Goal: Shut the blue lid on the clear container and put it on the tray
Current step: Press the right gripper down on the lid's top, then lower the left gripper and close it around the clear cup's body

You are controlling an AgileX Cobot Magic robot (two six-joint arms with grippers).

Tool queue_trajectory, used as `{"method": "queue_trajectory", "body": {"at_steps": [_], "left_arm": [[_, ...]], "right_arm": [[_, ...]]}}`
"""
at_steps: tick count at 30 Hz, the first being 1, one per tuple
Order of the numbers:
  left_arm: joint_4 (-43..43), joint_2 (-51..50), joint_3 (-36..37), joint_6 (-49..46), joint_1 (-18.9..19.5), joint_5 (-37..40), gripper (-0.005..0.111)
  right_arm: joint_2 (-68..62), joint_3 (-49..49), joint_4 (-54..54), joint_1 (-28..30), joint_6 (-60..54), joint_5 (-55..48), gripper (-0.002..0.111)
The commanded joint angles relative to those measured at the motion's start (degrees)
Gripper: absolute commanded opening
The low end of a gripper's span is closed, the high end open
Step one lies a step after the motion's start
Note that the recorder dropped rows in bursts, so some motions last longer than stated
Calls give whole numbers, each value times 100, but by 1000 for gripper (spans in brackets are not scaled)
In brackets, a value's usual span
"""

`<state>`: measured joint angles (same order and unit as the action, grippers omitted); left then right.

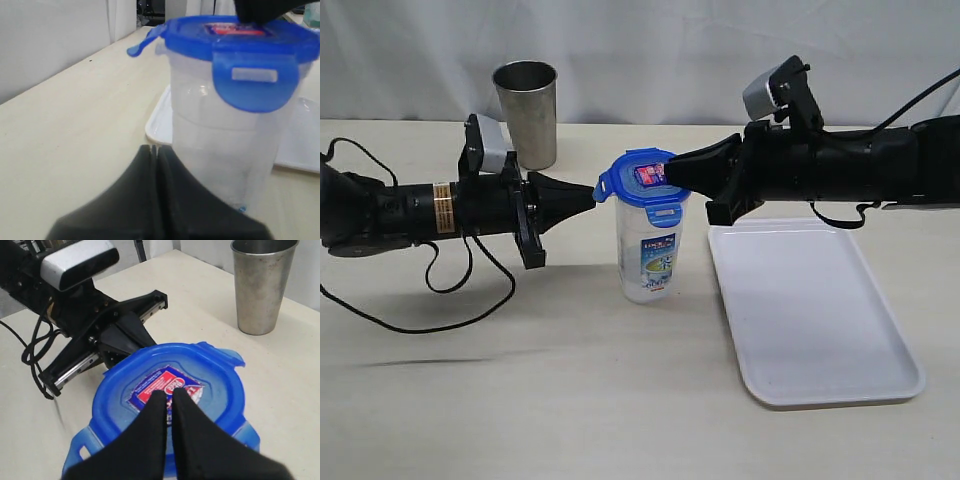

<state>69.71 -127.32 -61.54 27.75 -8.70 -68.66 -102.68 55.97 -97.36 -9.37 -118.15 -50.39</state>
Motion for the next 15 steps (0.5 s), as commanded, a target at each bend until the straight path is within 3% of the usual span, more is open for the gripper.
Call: {"method": "queue_trajectory", "body": {"at_steps": [1, 4, 8, 10, 12, 15], "left_arm": [[-377, -233, 18, -87, -18, -65, 5], [-275, -342, 18, -312, -29, -131, 25], [-472, -465, 18, -409, -66, -131, 70], [-593, -546, 18, -346, -108, -131, 85], [-580, -594, 18, -357, -186, -131, 92], [-551, -608, 18, -370, -311, -131, 93]], "right_arm": [[12, -11, 216, -7, 54, 112, 5], [12, -11, 216, -7, 54, 112, 5], [12, -11, 216, -7, 54, 112, 5], [12, -11, 216, -7, 54, 112, 5], [12, -11, 216, -7, 54, 112, 5], [12, -11, 216, -7, 54, 112, 5]]}}
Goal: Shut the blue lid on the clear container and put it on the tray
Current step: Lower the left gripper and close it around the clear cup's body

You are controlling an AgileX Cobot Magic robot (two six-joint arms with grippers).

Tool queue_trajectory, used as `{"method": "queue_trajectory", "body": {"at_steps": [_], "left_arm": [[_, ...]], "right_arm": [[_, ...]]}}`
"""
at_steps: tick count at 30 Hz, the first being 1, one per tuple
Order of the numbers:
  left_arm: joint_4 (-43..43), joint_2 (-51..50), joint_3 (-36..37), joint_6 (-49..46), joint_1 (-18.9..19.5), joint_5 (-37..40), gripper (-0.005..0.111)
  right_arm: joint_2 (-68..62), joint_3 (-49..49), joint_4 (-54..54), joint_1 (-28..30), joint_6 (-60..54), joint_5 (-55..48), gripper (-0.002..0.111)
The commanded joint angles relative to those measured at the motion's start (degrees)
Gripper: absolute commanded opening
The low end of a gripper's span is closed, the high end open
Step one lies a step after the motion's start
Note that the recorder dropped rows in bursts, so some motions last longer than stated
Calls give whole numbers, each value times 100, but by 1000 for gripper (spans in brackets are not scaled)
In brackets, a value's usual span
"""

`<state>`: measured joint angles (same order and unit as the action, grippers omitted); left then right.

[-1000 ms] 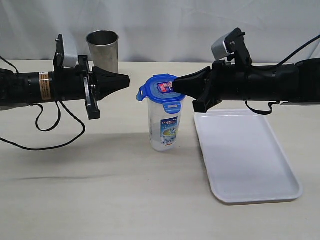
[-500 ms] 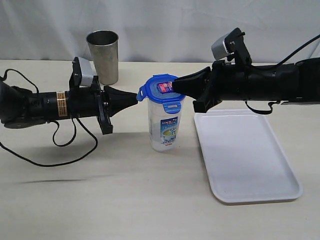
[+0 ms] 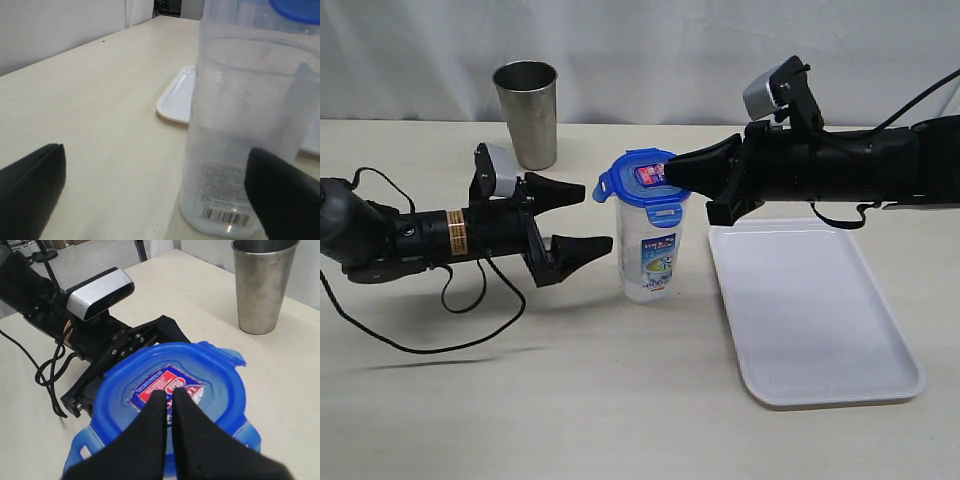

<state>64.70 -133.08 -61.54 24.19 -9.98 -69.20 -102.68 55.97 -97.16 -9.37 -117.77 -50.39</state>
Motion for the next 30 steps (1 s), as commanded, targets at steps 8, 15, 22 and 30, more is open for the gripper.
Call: {"method": "queue_trajectory", "body": {"at_steps": [8, 15, 22, 30], "left_arm": [[150, -32, 18, -15, -380, 11, 93], [421, -32, 18, 22, -407, -76, 93], [-131, -32, 18, 23, -680, 118, 93], [-124, -32, 18, -183, -809, 25, 93]], "right_arm": [[12, -11, 209, -7, 38, 112, 5], [12, -11, 209, -7, 38, 112, 5], [12, -11, 209, -7, 38, 112, 5], [12, -11, 233, -7, 39, 112, 5]]}}
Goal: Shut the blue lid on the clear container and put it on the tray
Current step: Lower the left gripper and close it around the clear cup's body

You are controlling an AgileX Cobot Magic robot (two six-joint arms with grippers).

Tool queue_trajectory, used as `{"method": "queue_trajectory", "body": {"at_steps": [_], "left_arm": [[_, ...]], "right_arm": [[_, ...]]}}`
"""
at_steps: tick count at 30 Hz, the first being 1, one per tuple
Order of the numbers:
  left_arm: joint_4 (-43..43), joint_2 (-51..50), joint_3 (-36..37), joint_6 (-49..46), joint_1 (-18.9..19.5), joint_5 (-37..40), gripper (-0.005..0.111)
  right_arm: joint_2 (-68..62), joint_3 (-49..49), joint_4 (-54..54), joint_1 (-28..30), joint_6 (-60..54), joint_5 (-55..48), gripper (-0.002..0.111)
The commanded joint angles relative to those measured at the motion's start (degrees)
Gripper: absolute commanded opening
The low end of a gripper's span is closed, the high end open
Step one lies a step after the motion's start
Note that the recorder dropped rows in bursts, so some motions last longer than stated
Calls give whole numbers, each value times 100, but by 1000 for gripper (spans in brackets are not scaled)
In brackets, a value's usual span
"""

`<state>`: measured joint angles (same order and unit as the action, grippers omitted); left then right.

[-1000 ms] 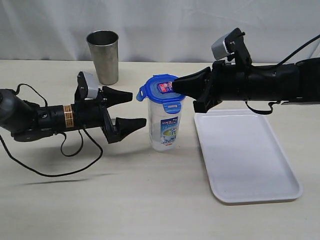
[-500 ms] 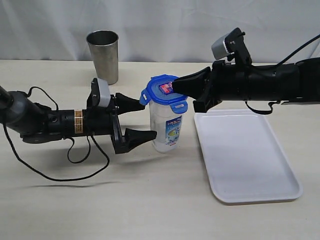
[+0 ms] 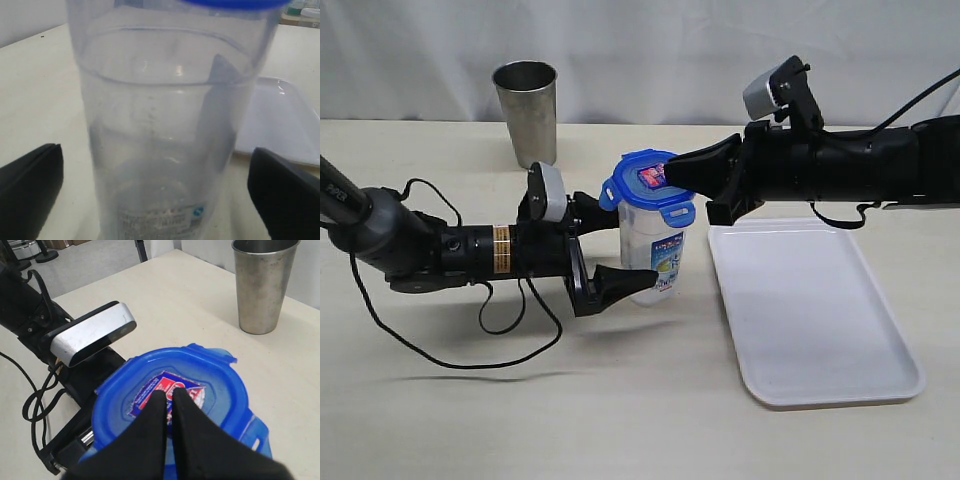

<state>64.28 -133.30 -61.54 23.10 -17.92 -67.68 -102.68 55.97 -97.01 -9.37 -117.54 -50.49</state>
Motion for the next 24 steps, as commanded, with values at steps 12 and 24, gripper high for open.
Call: {"method": "queue_trajectory", "body": {"at_steps": [12, 24], "left_arm": [[-404, -10, 18, 118, -87, -228, 93], [-920, -10, 18, -61, -549, 54, 93]], "right_arm": [[12, -11, 218, -7, 16, 122, 5], [12, -11, 241, -7, 39, 122, 5]]}}
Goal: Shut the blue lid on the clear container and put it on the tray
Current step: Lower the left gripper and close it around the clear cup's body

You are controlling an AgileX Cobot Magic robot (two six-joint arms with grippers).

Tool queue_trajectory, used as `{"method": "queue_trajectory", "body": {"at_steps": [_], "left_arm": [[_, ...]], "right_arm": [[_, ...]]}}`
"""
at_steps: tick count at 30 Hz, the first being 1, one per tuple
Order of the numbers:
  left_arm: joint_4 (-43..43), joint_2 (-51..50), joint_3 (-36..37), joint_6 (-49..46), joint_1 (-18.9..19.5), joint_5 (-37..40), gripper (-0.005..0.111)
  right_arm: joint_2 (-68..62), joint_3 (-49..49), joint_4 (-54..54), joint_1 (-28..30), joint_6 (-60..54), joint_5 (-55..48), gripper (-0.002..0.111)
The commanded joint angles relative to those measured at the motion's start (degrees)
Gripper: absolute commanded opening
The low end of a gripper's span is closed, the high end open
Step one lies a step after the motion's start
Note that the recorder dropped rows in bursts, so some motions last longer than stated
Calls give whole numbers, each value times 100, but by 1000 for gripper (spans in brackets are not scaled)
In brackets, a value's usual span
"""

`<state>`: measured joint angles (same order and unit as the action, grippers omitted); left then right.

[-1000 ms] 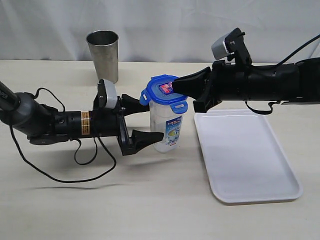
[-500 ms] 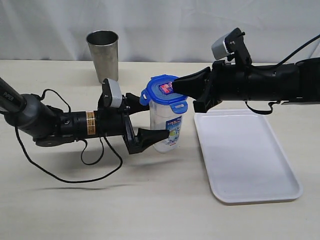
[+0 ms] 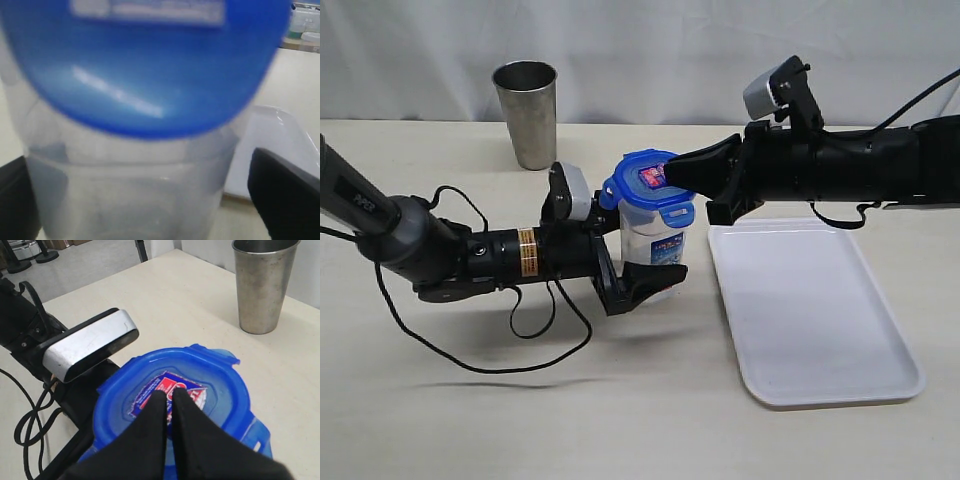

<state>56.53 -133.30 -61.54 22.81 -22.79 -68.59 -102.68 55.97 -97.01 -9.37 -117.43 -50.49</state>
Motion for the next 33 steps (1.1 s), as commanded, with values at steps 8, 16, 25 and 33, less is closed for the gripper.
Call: {"method": "queue_trajectory", "body": {"at_steps": [8, 16, 25, 33], "left_arm": [[-244, -10, 18, -32, -62, 223, 93], [-275, -10, 18, -32, -62, 70, 93], [-286, -10, 18, -32, -62, 505, 51], [17, 69, 18, -32, 133, 956, 0]], "right_arm": [[12, -11, 267, -7, 51, 122, 5], [12, -11, 306, -7, 86, 134, 5], [12, -11, 306, -7, 86, 134, 5], [66, -11, 350, -7, 163, 114, 5]]}}
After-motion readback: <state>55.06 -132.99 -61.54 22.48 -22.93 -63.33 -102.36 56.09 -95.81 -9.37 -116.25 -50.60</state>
